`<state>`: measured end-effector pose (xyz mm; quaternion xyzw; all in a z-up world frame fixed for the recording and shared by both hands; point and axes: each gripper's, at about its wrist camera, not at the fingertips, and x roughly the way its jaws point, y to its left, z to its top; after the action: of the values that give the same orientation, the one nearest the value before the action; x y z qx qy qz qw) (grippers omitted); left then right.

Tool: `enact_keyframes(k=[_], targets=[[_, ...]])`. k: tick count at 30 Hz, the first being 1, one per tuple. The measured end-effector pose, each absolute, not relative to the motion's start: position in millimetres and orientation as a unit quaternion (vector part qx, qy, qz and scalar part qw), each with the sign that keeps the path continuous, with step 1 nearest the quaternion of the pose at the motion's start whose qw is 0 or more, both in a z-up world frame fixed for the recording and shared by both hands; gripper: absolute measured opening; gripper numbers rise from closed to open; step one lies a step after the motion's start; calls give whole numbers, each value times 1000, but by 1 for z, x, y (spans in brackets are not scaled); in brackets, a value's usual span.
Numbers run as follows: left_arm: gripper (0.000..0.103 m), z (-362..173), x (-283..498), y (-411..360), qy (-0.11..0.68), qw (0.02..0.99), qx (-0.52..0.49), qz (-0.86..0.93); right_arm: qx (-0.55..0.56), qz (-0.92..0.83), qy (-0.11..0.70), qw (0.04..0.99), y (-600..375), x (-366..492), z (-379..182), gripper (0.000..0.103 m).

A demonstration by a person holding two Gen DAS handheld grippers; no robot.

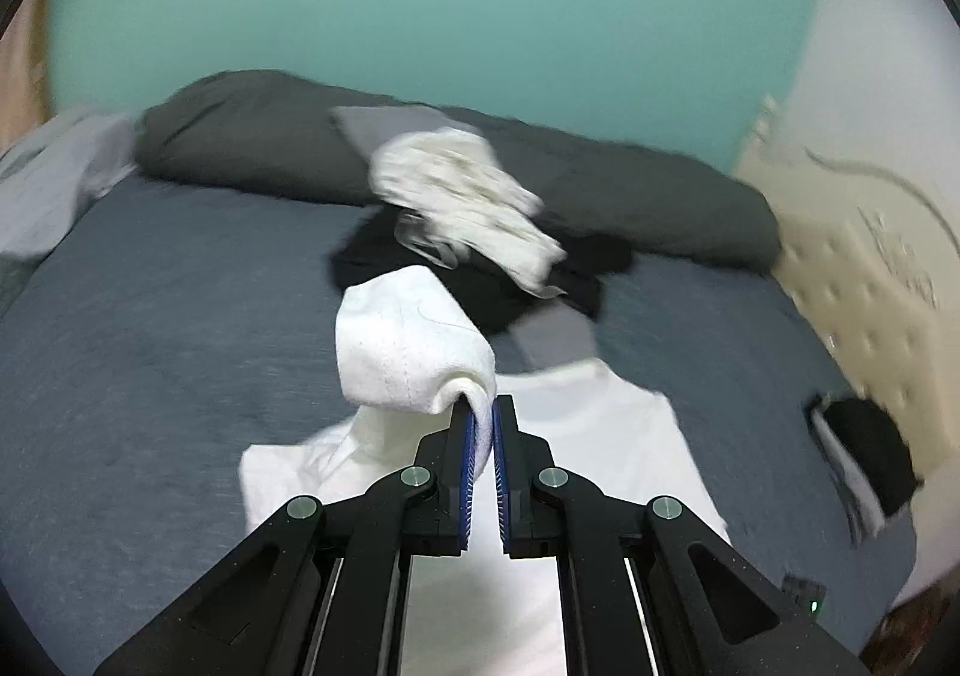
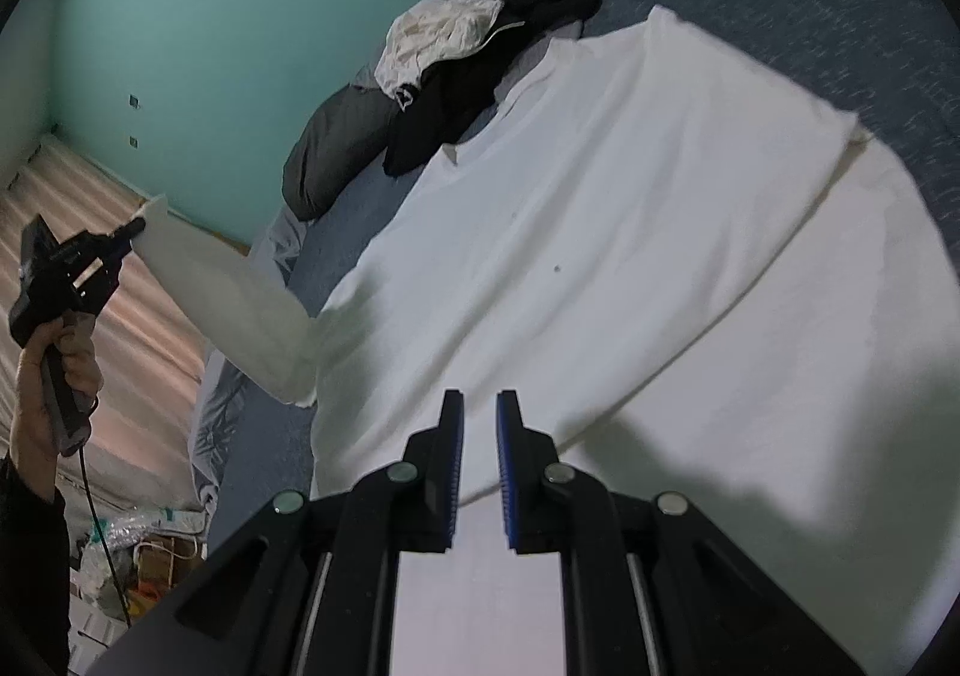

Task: Fold clothes
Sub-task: 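Carry the held sleeve across the shirt body with the left gripper, then open the left gripper to release the sleeve on the shirt body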

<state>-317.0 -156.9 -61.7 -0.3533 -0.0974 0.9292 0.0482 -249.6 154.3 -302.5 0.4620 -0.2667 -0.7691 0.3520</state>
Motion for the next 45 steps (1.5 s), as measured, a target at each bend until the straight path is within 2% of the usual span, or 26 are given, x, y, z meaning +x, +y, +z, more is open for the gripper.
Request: enact_keyframes(k=[8, 17, 28, 32, 36, 43, 45], targets=[[6, -131, -304, -20, -11, 125, -396, 910, 456, -771, -295, 332, 190, -258, -303, 10], [6, -231, -288, 47, 43, 123, -469, 874, 459, -770, -309, 318, 217, -262, -304, 10], [7, -257, -281, 48, 27, 117, -490, 863, 469, -765, -316, 309, 218, -269, -311, 10], [11, -264, -279, 49, 18, 124, -499, 857, 475, -762, -312, 309, 213, -269, -314, 10], [14, -271, -266, 52, 13, 150, -507, 848, 482, -759, -315, 303, 213, -270, -320, 18], [21, -260, -235, 16, -35, 160, -489, 857, 490, -754, -318, 301, 210, -273, -323, 23], [21, -257, -228, -4, -50, 143, -476, 866, 495, -754, -312, 300, 205, -273, -325, 33]])
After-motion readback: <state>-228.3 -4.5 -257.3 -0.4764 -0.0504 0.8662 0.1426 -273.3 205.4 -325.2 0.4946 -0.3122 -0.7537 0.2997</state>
